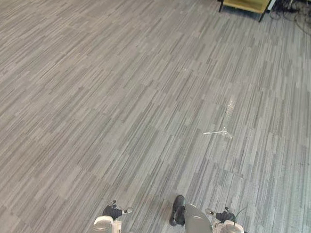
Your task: Pick up cushions and gather them together orderly.
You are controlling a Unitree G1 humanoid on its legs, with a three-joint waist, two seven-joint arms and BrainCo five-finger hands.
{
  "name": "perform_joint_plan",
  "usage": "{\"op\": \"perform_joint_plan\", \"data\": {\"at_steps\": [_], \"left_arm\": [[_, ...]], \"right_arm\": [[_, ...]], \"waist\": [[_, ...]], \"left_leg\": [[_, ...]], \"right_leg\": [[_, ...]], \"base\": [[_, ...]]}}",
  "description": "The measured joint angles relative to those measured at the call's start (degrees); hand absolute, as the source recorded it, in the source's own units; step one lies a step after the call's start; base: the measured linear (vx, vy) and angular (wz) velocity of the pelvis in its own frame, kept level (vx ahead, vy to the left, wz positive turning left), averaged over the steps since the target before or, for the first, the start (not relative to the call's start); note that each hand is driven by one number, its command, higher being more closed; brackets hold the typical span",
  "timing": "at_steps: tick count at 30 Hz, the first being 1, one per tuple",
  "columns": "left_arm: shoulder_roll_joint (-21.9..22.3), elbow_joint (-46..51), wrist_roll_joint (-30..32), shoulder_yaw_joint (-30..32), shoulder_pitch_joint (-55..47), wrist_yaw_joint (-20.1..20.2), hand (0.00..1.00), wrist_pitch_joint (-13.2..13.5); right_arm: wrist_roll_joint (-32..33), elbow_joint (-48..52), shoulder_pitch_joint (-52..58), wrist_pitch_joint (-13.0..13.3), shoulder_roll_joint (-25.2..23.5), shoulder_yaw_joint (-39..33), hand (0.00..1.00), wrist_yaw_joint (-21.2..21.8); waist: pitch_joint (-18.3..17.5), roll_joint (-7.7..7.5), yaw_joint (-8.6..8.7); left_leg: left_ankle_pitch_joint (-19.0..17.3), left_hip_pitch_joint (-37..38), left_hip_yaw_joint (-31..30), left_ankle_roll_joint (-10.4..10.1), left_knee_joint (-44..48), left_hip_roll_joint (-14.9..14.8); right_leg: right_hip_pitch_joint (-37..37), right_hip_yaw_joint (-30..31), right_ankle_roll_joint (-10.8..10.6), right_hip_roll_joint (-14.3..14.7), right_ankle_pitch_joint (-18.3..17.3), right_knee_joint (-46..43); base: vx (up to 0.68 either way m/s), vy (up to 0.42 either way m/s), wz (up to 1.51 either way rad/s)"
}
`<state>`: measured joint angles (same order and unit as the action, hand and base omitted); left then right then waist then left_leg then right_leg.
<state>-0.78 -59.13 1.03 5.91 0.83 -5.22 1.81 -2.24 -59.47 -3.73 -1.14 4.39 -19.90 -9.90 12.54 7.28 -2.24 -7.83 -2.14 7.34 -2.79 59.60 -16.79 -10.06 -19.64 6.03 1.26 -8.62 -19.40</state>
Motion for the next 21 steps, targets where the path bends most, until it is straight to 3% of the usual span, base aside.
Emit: {"op": "perform_joint_plan", "data": {"at_steps": [1,3,4,6,8,9,10,11,13,14,15,16,17,18,20,21], "left_arm": [[-0.1,1.3,0.0,0.2,-0.1,0.1,0.00,0.2],[-1.1,3.3,0.0,-0.2,-0.3,0.2,0.00,0.5],[-1.2,4.1,0.0,-0.2,-0.4,0.3,0.00,0.6],[-0.9,4.7,-0.1,-0.2,-0.2,0.4,0.00,0.7],[-0.2,4.6,-0.1,-0.2,-0.2,0.3,0.00,0.8],[0.0,4.6,-0.4,-0.2,-0.4,0.3,0.00,0.9],[-0.4,4.6,-0.5,-0.2,-0.5,0.2,0.00,1.2],[-1.3,4.5,-0.6,-0.1,-0.1,0.2,0.00,1.3],[-1.7,4.4,-0.8,-0.1,0.3,0.4,0.00,1.2],[-1.9,3.9,-0.8,-0.2,0.3,0.4,0.00,1.2],[-2.0,3.5,-0.8,-0.4,0.3,0.4,0.00,1.1],[-2.0,2.8,-1.0,-0.4,0.3,0.4,0.00,0.9],[-2.3,2.2,-1.1,-0.5,0.3,0.4,0.00,0.3],[-2.5,1.9,-1.1,-1.1,0.2,0.4,0.00,0.0],[-3.2,1.1,-1.1,-3.0,0.0,0.3,0.00,0.1],[-3.3,1.0,-1.1,-3.0,0.0,0.1,0.00,0.1]], "right_arm": [[0.1,-0.1,0.2,0.0,-1.2,0.5,0.00,-0.1],[0.2,-0.5,-0.2,0.1,-2.4,1.7,0.00,-0.1],[0.5,-1.4,-0.8,0.1,-2.4,2.2,0.00,-0.2],[1.1,-2.2,-2.3,0.0,-2.1,1.8,0.00,-0.3],[1.1,-2.4,-1.5,0.1,-1.4,0.3,0.00,-0.4],[1.1,-2.8,-1.1,0.1,-0.9,0.5,0.00,-0.4],[1.1,-2.9,-0.8,0.0,-1.6,0.9,0.00,-0.5],[1.1,-2.8,-0.8,0.0,-2.5,0.9,0.00,-0.4],[0.8,-2.7,-0.1,0.0,-2.5,0.5,0.00,-0.3],[0.3,-2.8,0.2,-0.1,-2.4,0.2,0.00,-0.2],[-0.1,-2.8,0.4,0.0,-2.2,0.2,0.00,-0.2],[-0.2,-2.8,0.4,0.0,-2.2,0.1,0.00,-0.1],[-0.3,-2.9,0.6,0.0,-2.2,-0.1,0.00,0.2],[-0.3,-3.0,1.1,-0.1,-2.1,-0.2,0.00,0.3],[-0.2,-2.3,2.7,0.0,-2.1,-0.1,0.00,0.4],[-0.4,-1.8,2.5,0.3,-1.8,0.1,0.00,0.4]], "waist": [[0.9,-1.41,-0.90],[0.8,-3.51,-1.39],[0.9,-3.78,-1.73],[1.0,-3.92,-2.59],[0.7,-3.36,-3.77],[0.7,-3.30,-4.44],[0.1,-4.12,-4.72],[-0.3,-6.00,-4.26],[-0.8,-6.97,-4.81],[-1.0,-7.16,-4.68],[-1.1,-7.31,-4.46],[-1.0,-7.50,-4.44],[-0.9,-7.72,-3.96],[-0.9,-7.54,-3.45],[-0.7,-6.49,-2.90],[-0.7,-6.23,-2.42]], "left_leg": [[-2.3,-3.4,0.7,0.1,5.3,0.0],[-5.1,-9.9,2.5,0.5,4.2,1.7],[-7.2,-14.3,4.2,0.9,-2.7,3.0],[-7.5,-17.4,4.2,1.2,-18.3,6.7],[-0.2,-17.0,-0.2,-1.2,-42.7,12.1],[5.0,-16.4,-0.9,-1.8,-44.8,12.5],[8.7,-15.8,-0.6,0.3,-43.3,13.7],[5.5,-17.2,-0.3,2.4,-39.4,15.0],[1.1,-17.7,1.2,4.5,-33.9,15.2],[-1.2,-15.7,2.0,5.1,-33.1,15.4],[-2.8,-13.8,2.7,5.4,-33.6,15.6],[-4.7,-10.5,3.0,5.5,-34.8,16.0],[-5.7,-6.7,3.1,5.7,-36.5,16.8],[-6.1,-3.5,3.0,5.8,-38.3,16.9],[-6.1,5.0,3.1,5.6,-44.4,16.5],[-6.1,8.2,3.1,5.6,-46.6,15.9]], "right_leg": [[5.2,1.0,-0.1,0.3,-0.7,2.9],[11.2,2.0,-0.5,0.3,-1.2,8.0],[14.4,3.2,-0.8,0.3,-1.0,10.7],[17.5,4.7,-2.0,-0.6,-1.6,13.1],[21.5,6.7,-5.2,-2.0,-3.9,15.5],[23.0,8.0,-6.0,-2.3,-5.2,15.9],[24.5,9.3,-6.7,-3.4,-6.9,15.9],[24.8,9.6,-7.2,-5.0,-7.6,15.3],[23.2,11.5,-7.4,-6.7,-7.6,8.9],[20.9,12.9,-8.0,-7.6,-7.5,0.7],[17.9,13.2,-10.3,-8.6,-6.2,-7.1],[13.1,13.4,-14.2,-10.4,-3.9,-19.8],[9.1,12.5,-14.0,-12.0,-4.5,-29.4],[7.2,10.4,-12.8,-12.9,-5.5,-33.2],[3.4,2.5,-8.8,-14.0,-9.1,-30.6],[0.6,-1.5,-7.1,-13.9,-9.8,-24.7]], "base": [[0.55,-0.113,-0.23],[0.49,-0.099,-0.22],[0.48,-0.060,-0.34],[0.50,0.056,-0.46],[0.56,0.171,-0.53],[0.56,0.199,-0.57],[0.60,0.180,-0.40],[0.62,0.165,-0.25],[0.64,0.167,-0.22],[0.60,0.179,-0.28],[0.54,0.173,-0.31],[0.54,0.155,-0.29],[0.54,0.130,-0.20],[0.54,0.079,-0.06],[0.53,0.022,0.01],[0.51,-0.022,0.07]]}}
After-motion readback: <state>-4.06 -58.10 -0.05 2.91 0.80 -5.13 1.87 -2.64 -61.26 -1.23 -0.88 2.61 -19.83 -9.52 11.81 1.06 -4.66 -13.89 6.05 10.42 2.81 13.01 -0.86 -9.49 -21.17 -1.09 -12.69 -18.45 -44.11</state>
